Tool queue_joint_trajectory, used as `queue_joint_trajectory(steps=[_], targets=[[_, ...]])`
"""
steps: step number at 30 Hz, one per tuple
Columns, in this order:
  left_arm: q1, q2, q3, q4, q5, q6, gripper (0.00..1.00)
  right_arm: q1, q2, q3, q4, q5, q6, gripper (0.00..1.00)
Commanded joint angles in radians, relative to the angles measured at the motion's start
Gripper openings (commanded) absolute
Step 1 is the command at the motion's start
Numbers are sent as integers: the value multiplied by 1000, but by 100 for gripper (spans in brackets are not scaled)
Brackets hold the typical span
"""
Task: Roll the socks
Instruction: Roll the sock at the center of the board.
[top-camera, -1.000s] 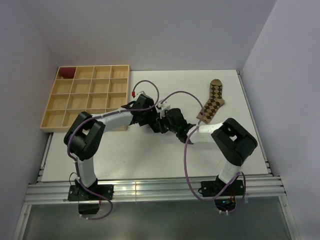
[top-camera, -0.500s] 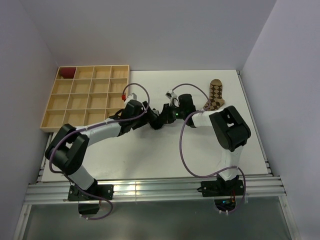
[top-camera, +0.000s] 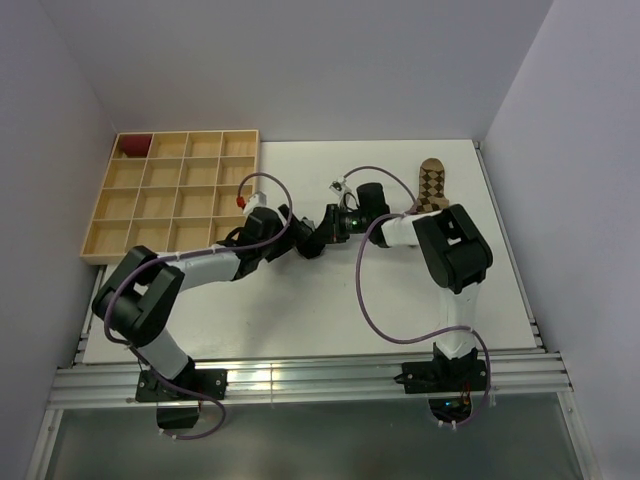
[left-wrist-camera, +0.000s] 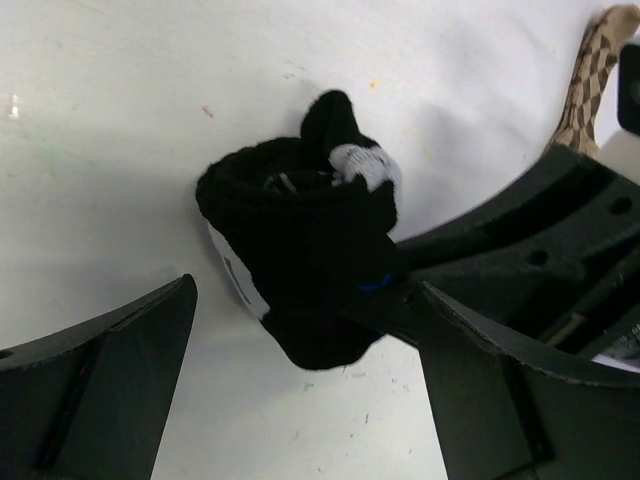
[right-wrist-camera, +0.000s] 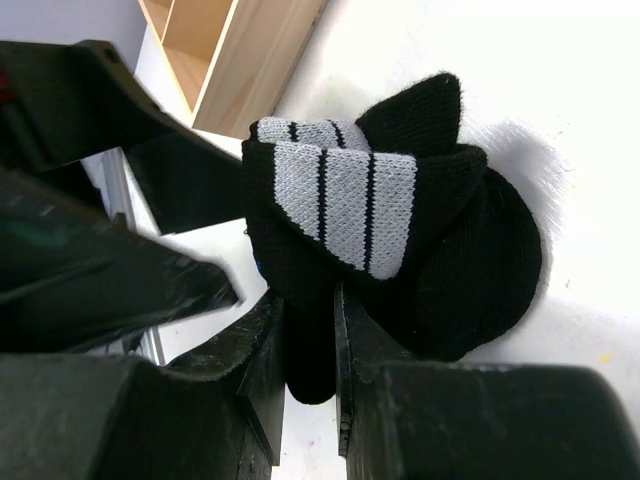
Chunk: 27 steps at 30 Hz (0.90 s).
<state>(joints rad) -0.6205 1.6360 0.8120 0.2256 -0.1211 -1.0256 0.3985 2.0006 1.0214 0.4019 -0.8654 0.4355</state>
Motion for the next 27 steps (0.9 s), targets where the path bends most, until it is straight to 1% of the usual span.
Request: queue_joint_trajectory(steps=[1, 3, 8, 13, 17, 18, 21, 22, 24, 25, 27], targets=[[16, 28, 4, 92, -6, -45, 94, 7, 81, -21, -186, 31, 20, 0], [21, 53, 7, 92, -17, -60, 95, 7, 90, -17, -189, 26, 23, 0], [42, 81, -24, 161, -17, -113, 92, 7, 109, -3, -230, 20, 5, 0], [50, 113, -11, 162, -11, -126, 89, 7, 115, 2, -253, 22, -11, 0], [50, 148, 32, 103, -14, -123, 81, 7, 93, -17, -246, 35, -15, 0], [50, 159, 39, 66, -12, -125, 77, 7, 83, -24, -236, 46, -18, 0], [50, 214, 101, -44, -12, -120, 73, 10, 26, -64, -206, 94, -27, 7], [47, 244, 116, -110, -12, -114, 73, 11, 9, -76, -195, 110, -29, 14], [39, 269, 148, -172, -14, -107, 71, 14, -42, -107, -161, 135, -34, 22], [31, 289, 159, -222, -14, -96, 70, 16, -60, -128, -150, 175, -35, 31], [27, 306, 188, -284, -14, -82, 67, 29, -121, -152, -123, 224, -53, 40]])
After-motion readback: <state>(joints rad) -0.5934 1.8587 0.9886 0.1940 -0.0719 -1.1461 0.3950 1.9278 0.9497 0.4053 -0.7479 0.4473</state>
